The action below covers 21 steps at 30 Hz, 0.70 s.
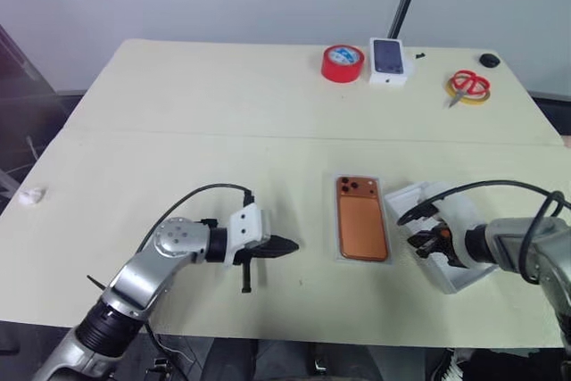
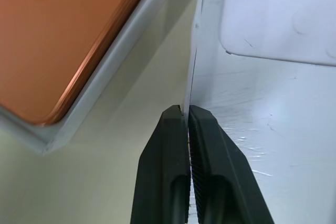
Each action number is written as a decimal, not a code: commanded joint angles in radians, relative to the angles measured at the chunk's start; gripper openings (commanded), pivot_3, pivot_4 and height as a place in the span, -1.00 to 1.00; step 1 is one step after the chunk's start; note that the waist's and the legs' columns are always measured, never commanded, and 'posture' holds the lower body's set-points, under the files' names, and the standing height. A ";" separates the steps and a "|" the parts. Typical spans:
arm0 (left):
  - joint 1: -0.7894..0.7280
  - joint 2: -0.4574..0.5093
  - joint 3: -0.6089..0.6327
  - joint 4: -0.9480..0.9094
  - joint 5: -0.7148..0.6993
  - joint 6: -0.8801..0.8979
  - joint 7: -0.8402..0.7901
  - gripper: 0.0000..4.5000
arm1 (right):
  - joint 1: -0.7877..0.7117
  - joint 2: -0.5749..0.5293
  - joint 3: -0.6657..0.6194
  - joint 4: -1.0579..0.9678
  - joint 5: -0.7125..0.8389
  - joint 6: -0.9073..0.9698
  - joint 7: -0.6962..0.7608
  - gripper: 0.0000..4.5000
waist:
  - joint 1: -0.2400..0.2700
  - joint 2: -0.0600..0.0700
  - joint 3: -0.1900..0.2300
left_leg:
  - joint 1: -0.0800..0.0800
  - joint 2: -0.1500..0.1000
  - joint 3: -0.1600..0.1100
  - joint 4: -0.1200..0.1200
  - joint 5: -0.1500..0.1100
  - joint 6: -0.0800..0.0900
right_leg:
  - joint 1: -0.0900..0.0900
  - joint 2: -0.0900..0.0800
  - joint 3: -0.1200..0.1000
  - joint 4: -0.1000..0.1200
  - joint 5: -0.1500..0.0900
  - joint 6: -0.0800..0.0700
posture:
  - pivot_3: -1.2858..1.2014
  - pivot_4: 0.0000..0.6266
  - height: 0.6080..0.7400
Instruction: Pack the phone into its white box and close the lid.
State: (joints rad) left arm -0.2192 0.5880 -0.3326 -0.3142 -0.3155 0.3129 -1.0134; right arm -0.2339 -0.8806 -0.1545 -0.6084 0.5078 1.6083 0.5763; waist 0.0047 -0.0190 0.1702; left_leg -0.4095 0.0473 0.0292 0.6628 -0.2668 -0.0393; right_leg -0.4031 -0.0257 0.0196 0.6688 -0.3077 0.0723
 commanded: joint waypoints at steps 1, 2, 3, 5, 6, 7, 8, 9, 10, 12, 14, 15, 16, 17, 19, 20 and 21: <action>0.000 -0.010 0.034 0.001 -0.010 -0.020 0.005 -1.00 | -0.080 0.001 -0.106 0.024 0.078 0.006 -0.033 -0.97 | -0.004 0.000 0.000 | 0.000 0.000 0.000 0.000 0.000 0.000 | 0.000 0.000 0.000 0.000 0.000 0.000 | 0.03 -0.52 0.87; -0.002 -0.013 0.044 0.011 -0.013 -0.018 0.009 -1.00 | -0.115 0.010 -0.128 0.043 0.108 0.006 -0.042 -0.97 | -0.007 0.000 0.000 | 0.000 0.000 0.000 0.000 0.000 0.000 | 0.000 0.000 0.000 0.000 0.000 0.000 | 0.03 -0.52 0.87; -0.006 -0.018 0.060 0.024 -0.018 -0.015 0.018 -1.00 | -0.158 0.024 -0.155 0.067 0.153 0.006 -0.051 -0.97 | -0.012 0.000 0.000 | 0.000 0.000 0.000 0.000 0.000 0.000 | 0.000 0.000 0.000 0.000 0.000 0.000 | 0.03 -0.52 0.87; -0.019 -0.028 0.098 0.059 -0.024 -0.010 0.043 -1.00 | -0.248 0.052 -0.201 0.109 0.270 0.006 -0.062 -0.97 | -0.018 0.000 0.000 | 0.000 0.000 0.000 0.000 0.000 0.000 | 0.000 0.000 0.000 0.000 0.000 0.000 | 0.03 -0.52 0.87; -0.026 -0.034 0.118 0.076 -0.026 -0.007 0.056 -1.00 | -0.288 0.071 -0.226 0.137 0.351 0.006 -0.079 -0.97 | -0.019 0.000 0.000 | 0.000 0.000 0.000 0.000 0.000 0.000 | 0.000 0.001 0.000 0.001 0.000 0.000 | 0.03 -0.52 0.87; -0.033 -0.039 0.135 0.092 -0.027 -0.006 0.065 -1.00 | -0.323 0.090 -0.245 0.170 0.437 0.006 -0.107 -0.97 | -0.019 0.000 0.000 | 0.000 0.000 0.000 0.000 0.000 0.000 | 0.000 0.001 0.000 0.001 0.000 0.000 | 0.03 -0.52 0.87; -0.040 -0.043 0.154 0.107 -0.028 -0.005 0.076 -1.00 | -0.362 0.116 -0.260 0.210 0.539 0.006 -0.148 -0.97 | -0.019 0.000 0.000 | 0.000 0.001 -0.001 0.000 0.000 0.000 | 0.000 0.001 0.000 0.001 0.000 0.000 | 0.03 -0.52 0.87; -0.046 -0.046 0.172 0.120 -0.029 -0.004 0.086 -1.00 | -0.400 0.147 -0.267 0.255 0.650 0.006 -0.203 -0.97 | -0.019 0.000 0.000 | 0.000 0.001 -0.001 0.000 0.000 0.000 | 0.000 0.001 0.000 0.001 0.000 0.000 | 0.03 -0.52 0.87; -0.050 -0.048 0.188 0.130 -0.030 -0.003 0.094 -1.00 | -0.429 0.177 -0.269 0.294 0.750 0.006 -0.263 -0.97 | -0.020 0.000 0.000 | 0.000 0.001 -0.001 0.000 0.000 0.000 | 0.000 0.001 0.000 0.002 0.000 0.000 | 0.03 -0.52 0.87; -0.056 -0.048 0.213 0.140 -0.034 -0.001 0.103 -1.00 | -0.436 0.194 -0.208 0.369 1.018 -0.063 -0.456 -0.97 | -0.019 0.000 0.000 | 0.000 0.002 0.000 0.000 0.000 0.001 | -0.001 0.001 0.000 0.002 0.000 0.000 | 0.03 -0.52 0.87; -0.057 -0.045 0.233 0.138 -0.042 0.003 0.110 -1.00 | -0.385 0.147 -0.060 0.387 1.332 -0.236 -0.676 -0.97 | -0.014 0.000 0.000 | -0.001 0.003 0.000 0.000 0.000 0.001 | -0.001 0.000 -0.001 0.002 0.000 0.000 | 0.03 -0.52 0.87; -0.057 -0.043 0.242 0.135 -0.045 0.006 0.112 -1.00 | -0.364 0.143 -0.001 0.381 1.419 -0.304 -0.743 -0.97 | -0.014 0.000 0.000 | -0.001 0.003 0.000 0.000 -0.001 0.002 | -0.001 -0.002 -0.001 0.002 0.000 0.000 | 0.03 -0.52 0.87; -0.055 -0.040 0.250 0.131 -0.047 0.009 0.112 -1.00 | -0.347 0.165 0.040 0.369 1.453 -0.350 -0.778 -0.97 | -0.016 0.000 0.000 | -0.002 0.002 0.000 0.001 -0.001 0.003 | -0.001 -0.002 -0.001 0.002 0.000 0.001 | 0.03 -0.52 0.87; -0.053 -0.037 0.256 0.127 -0.049 0.011 0.112 -1.00 | -0.332 0.191 0.070 0.358 1.464 -0.385 -0.802 -0.97 | -0.019 0.000 0.000 | -0.002 0.002 0.000 0.001 -0.002 0.003 | -0.001 -0.002 -0.001 0.001 0.000 0.001 | 0.03 -0.52 0.87; -0.047 -0.034 0.262 0.118 -0.046 0.014 0.114 -1.00 | -0.300 0.259 0.112 0.338 1.464 -0.445 -0.856 -0.97 | -0.022 0.000 0.000 | -0.003 0.002 0.001 0.002 -0.002 0.003 | -0.002 -0.002 0.001 0.001 0.001 0.002 | 0.03 -0.52 0.87; -0.044 -0.033 0.263 0.114 -0.045 0.015 0.115 -1.00 | -0.282 0.298 0.124 0.330 1.464 -0.473 -0.890 -0.97 | -0.023 -0.001 0.000 | -0.002 0.002 0.001 0.002 -0.002 0.003 | -0.002 -0.002 0.001 0.001 0.002 0.003 | 0.03 -0.52 0.87; -0.041 -0.032 0.264 0.108 -0.046 0.017 0.118 -1.00 | -0.264 0.346 0.133 0.323 1.464 -0.502 -0.938 -0.97 | -0.023 0.000 0.000 | -0.002 0.002 0.001 0.002 -0.002 0.003 | -0.001 -0.001 0.001 0.002 0.002 0.003 | 0.03 -0.52 0.87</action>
State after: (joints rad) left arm -0.2653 0.5496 -0.0938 -0.1652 -0.3488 0.3274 -0.9011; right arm -0.5026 -0.5680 -0.0226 -0.2442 1.9383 1.1676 -0.3046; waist -0.0183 -0.0195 0.1706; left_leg -0.4115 0.0498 0.0307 0.6648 -0.2685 -0.0362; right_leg -0.4050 -0.0271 0.0212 0.6710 -0.3059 0.0754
